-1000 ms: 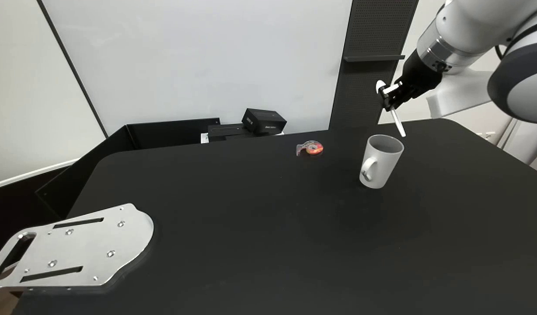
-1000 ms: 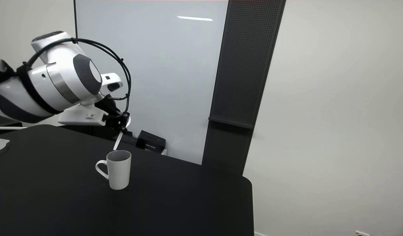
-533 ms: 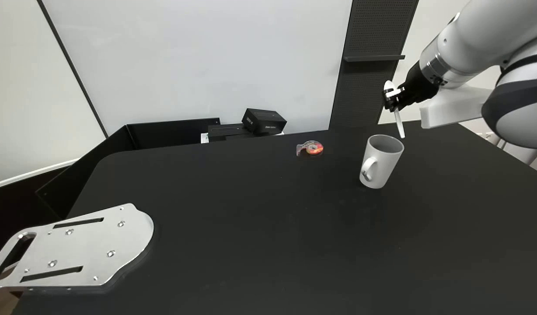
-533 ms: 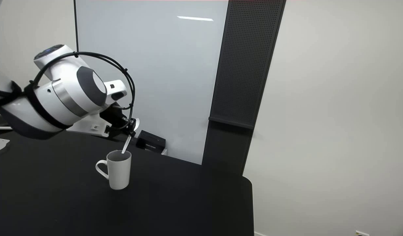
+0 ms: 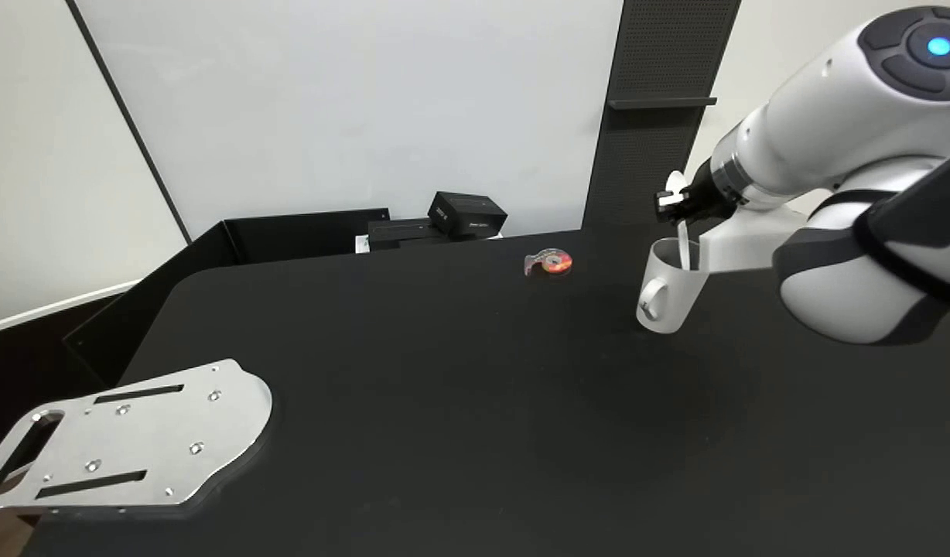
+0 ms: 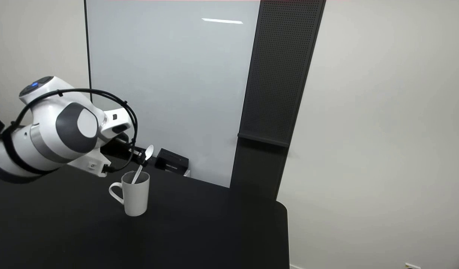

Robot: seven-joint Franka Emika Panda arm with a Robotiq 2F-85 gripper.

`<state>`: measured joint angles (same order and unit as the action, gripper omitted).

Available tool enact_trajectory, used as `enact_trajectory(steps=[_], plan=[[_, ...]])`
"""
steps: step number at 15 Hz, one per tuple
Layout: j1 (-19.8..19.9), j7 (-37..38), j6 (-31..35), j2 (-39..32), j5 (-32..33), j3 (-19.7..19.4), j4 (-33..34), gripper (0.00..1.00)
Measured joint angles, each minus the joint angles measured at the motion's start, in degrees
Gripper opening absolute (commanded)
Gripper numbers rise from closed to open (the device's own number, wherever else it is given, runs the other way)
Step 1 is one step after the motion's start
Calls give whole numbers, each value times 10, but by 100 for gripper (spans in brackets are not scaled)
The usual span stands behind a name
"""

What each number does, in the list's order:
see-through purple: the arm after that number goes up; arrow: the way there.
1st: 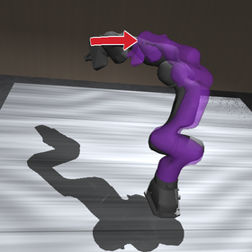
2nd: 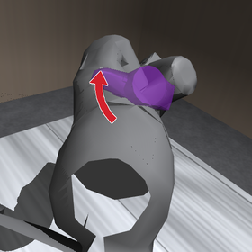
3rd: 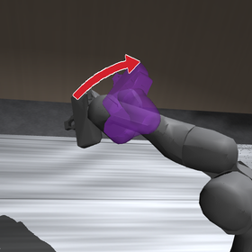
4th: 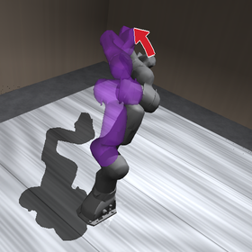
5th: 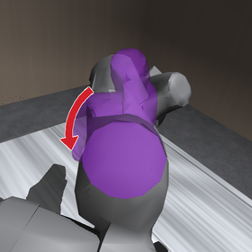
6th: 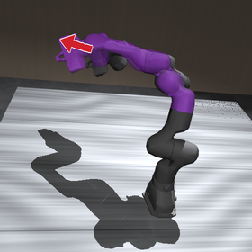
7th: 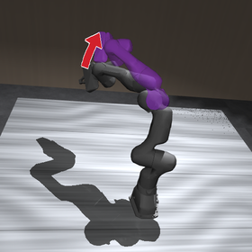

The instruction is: Put the spoon in the cup

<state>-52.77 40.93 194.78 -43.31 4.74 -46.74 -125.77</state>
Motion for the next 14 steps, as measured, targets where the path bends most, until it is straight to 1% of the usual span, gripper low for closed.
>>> enact_trajectory(steps=[1,2,5,7,8,10,11,12,14], plan=[[-3,-31,3,-8,-54,11,-1,41],[-5,-61,5,-15,-102,22,-1,42],[-6,-137,6,-22,-209,51,0,60],[-8,-174,6,-22,-253,59,1,74],[-11,-189,6,-22,-268,59,1,82],[-21,-197,2,-22,-272,49,2,94],[-29,-200,-3,-21,-271,40,2,98],[-38,-205,-11,-19,-271,29,2,100],[-55,-222,-41,-6,-262,11,2,100]])
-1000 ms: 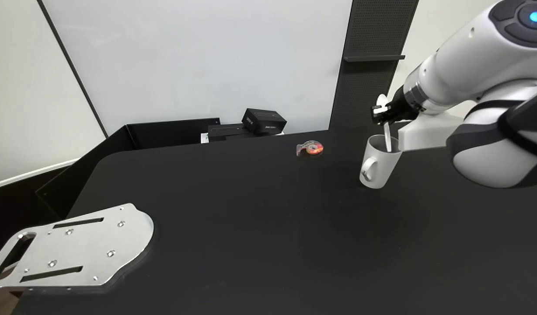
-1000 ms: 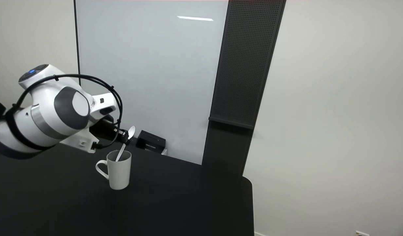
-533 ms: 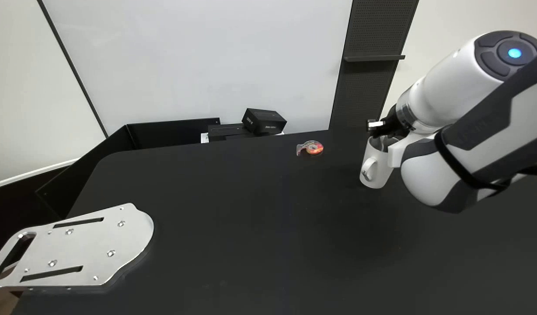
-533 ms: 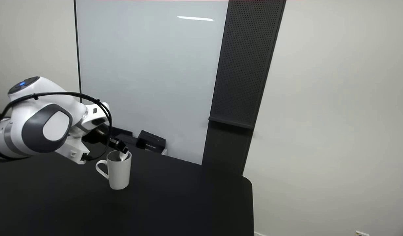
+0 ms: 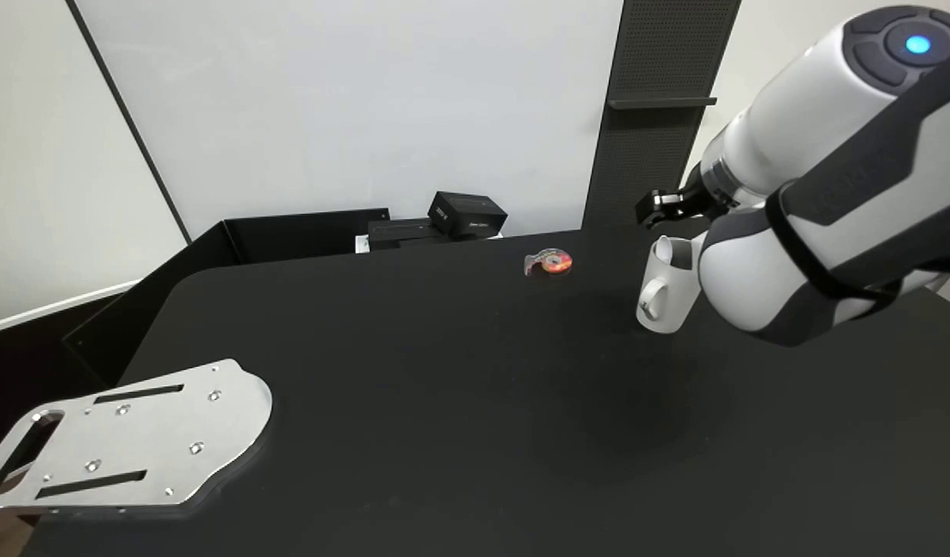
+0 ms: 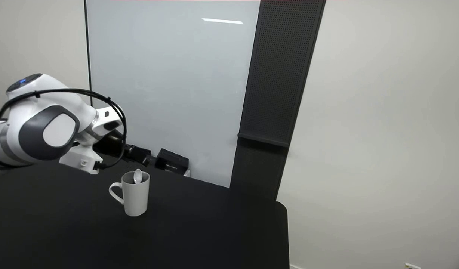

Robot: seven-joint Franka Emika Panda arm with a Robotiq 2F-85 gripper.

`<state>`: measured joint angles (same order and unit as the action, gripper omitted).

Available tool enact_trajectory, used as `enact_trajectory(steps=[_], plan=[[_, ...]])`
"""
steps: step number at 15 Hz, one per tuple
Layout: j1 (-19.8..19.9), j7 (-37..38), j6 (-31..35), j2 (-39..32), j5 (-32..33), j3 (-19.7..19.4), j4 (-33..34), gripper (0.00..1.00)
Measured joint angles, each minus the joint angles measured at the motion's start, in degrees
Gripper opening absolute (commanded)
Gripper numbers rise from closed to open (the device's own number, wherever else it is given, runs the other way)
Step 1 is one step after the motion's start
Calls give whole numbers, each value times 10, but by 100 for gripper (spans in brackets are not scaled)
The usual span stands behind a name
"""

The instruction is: Put the spoon in the cup

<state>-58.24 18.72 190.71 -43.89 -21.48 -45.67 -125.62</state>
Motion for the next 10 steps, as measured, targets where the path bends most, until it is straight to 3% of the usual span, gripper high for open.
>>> enact_trajectory(steps=[4,10], plan=[[-14,-60,-118,70,58,-13,-1,100],[-47,-58,-339,187,246,-33,2,100]])
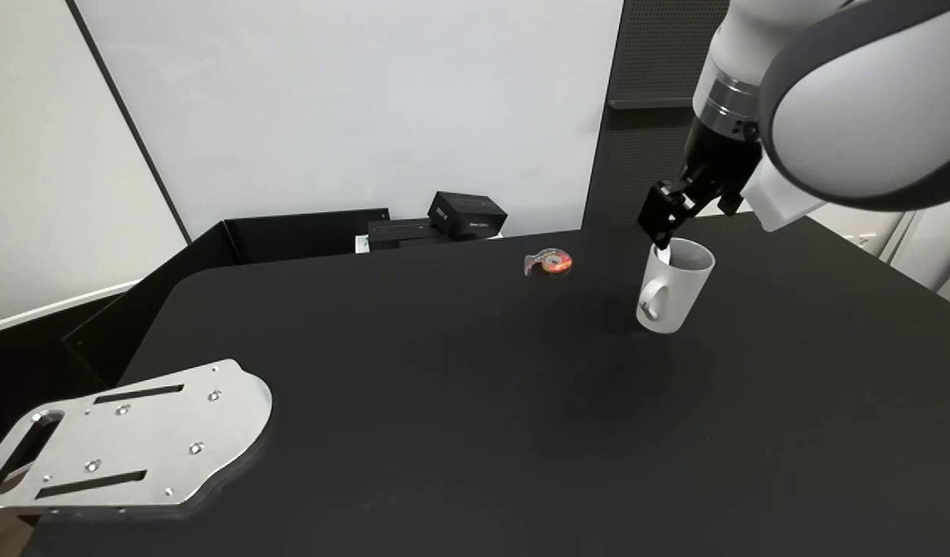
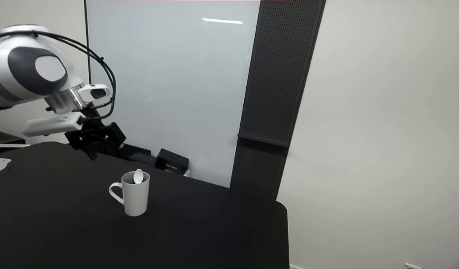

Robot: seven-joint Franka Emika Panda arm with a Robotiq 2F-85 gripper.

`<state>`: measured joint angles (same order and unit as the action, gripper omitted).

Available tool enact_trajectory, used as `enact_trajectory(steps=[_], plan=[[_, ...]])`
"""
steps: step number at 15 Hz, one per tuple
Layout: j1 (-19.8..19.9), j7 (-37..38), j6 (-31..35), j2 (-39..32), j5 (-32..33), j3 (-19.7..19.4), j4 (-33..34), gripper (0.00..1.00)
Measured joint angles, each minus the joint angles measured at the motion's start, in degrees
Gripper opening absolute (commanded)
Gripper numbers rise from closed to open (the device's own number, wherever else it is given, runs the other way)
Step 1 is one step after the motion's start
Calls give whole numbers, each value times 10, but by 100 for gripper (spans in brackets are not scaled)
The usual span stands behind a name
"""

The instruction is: Put the spoon in the cup

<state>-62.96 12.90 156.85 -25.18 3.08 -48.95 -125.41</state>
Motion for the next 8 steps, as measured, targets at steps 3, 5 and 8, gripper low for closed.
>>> enact_trajectory(steps=[3,5,8], plan=[[12,5,-115,60,72,46,8,100],[45,6,-196,96,95,110,18,100],[125,15,-248,122,118,217,27,100]])
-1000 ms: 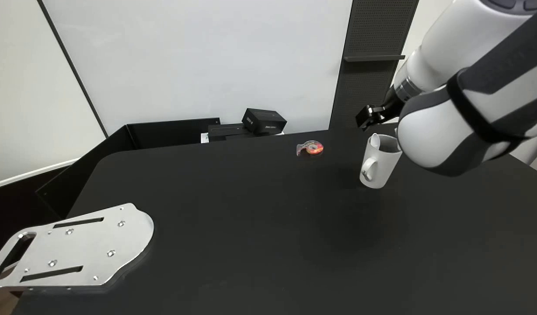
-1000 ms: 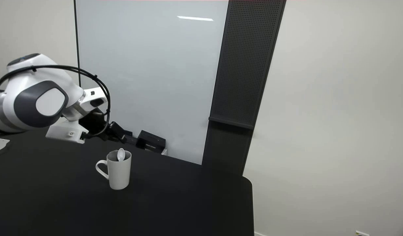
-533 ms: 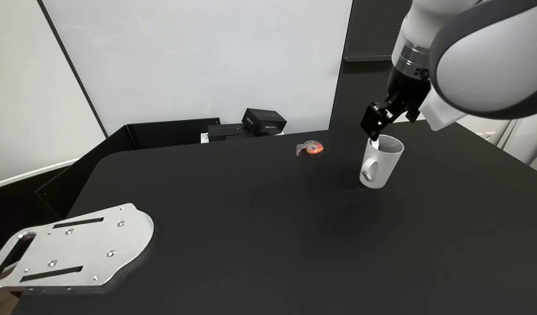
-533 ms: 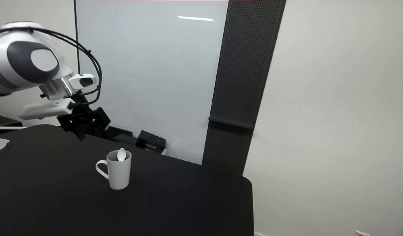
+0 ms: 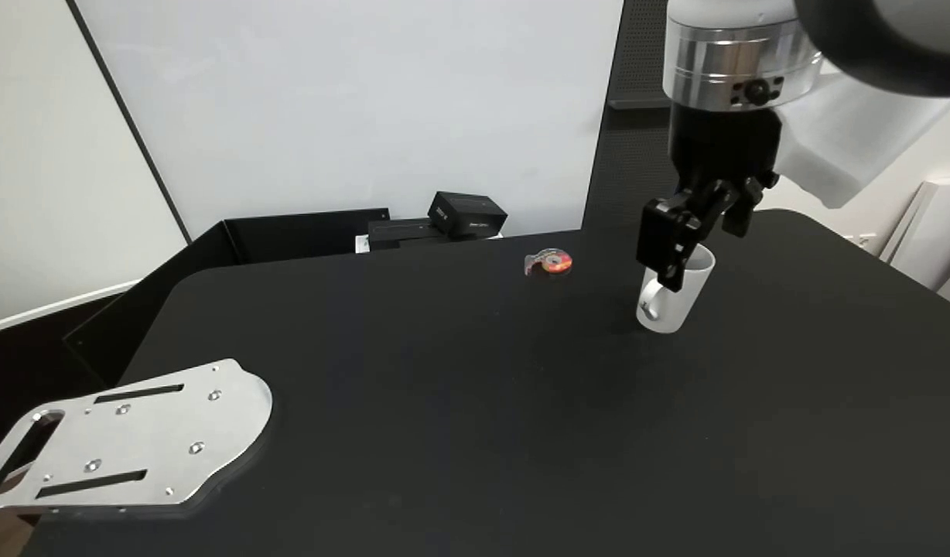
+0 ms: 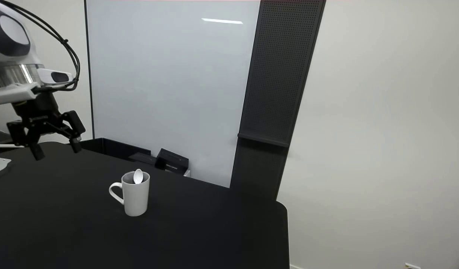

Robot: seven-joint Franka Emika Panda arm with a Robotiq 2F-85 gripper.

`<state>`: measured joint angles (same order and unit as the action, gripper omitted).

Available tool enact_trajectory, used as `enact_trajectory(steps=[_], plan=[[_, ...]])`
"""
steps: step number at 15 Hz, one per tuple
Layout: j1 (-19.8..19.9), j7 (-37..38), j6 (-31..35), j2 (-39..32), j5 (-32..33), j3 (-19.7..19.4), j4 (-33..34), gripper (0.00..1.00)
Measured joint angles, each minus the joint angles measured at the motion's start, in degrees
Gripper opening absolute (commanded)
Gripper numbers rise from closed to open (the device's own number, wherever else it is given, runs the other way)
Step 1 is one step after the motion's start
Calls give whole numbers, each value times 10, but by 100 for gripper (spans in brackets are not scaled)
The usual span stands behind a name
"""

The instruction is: Put the spoon in the cup

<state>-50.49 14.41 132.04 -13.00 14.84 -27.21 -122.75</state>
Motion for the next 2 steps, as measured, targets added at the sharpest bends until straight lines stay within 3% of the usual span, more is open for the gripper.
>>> enact_trajectory(steps=[2], plan=[[25,1,3,-2,5,17,0,100]])
